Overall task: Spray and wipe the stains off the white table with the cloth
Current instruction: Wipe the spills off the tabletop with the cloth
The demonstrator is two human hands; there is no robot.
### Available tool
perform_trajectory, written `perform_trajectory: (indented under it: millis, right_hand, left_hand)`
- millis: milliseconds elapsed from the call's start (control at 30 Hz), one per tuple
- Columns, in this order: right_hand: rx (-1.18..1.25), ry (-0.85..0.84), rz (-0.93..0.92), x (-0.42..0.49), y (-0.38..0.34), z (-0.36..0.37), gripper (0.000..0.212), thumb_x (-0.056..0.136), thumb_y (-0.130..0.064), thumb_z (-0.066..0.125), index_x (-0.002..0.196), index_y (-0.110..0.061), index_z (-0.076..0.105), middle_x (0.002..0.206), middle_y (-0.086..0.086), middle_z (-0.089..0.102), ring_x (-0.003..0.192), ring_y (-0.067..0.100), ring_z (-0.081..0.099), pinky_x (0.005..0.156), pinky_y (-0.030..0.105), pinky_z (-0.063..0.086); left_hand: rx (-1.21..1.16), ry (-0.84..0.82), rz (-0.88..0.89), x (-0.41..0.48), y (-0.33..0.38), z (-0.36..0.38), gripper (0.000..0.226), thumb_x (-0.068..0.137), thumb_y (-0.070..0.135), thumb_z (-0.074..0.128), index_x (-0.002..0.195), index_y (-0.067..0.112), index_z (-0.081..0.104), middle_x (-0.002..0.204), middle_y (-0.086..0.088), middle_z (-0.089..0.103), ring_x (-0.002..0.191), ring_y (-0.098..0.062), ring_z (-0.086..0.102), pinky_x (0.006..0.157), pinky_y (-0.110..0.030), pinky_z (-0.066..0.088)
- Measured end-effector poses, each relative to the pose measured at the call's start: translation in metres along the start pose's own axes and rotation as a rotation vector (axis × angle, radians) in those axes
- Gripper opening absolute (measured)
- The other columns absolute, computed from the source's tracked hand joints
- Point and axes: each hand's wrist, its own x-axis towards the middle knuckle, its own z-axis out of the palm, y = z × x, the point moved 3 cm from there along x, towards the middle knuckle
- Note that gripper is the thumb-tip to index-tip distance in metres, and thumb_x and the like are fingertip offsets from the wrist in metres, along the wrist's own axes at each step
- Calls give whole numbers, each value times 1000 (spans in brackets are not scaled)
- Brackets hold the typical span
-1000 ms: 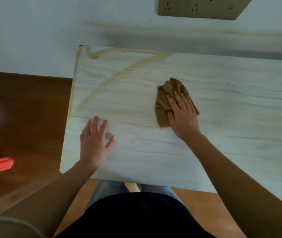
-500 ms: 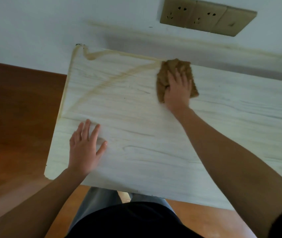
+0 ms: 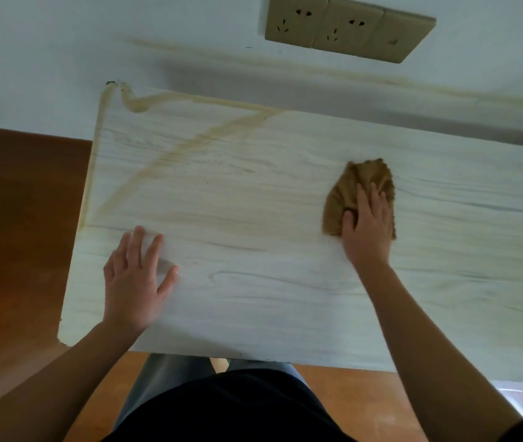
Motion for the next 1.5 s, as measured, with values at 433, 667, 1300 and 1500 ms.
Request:
perform_trajectory:
  millis: [433,667,1300,1500]
  right_hand:
    - [-5,-27,-3,125,-99,-5,60,99,-22,41,158,-28,27,168,3,16,155,30,7,125,52,2]
    - [-91,-176,-481,39,-239,60,58,99,-24,42,156,-28,31,168,1,17,155,28,8,124,52,2]
    - [11,-63,-270,72,-163,29,58,99,-24,47,156,-22,35,167,7,20,153,32,13,125,46,7]
    - [15,-112,-307,68,-260,57,60,98,-25,45,156,-27,30,168,3,14,154,31,7,125,46,0]
  left_hand:
    - [16,21,10,0,-2,4,73,95,61,33,153,18,38,167,-15,20,154,-39,17,117,-60,30]
    - [24,16,6,1,-3,4,72,96,62,32,155,21,36,168,-12,17,155,-36,15,120,-56,28]
    - [11,62,18,0,-7,13,68,99,56,44,155,19,36,168,-15,19,154,-38,17,120,-58,27]
    - [15,55,12,0,-10,13,70,99,60,37,157,21,32,169,-13,14,155,-37,13,121,-58,25]
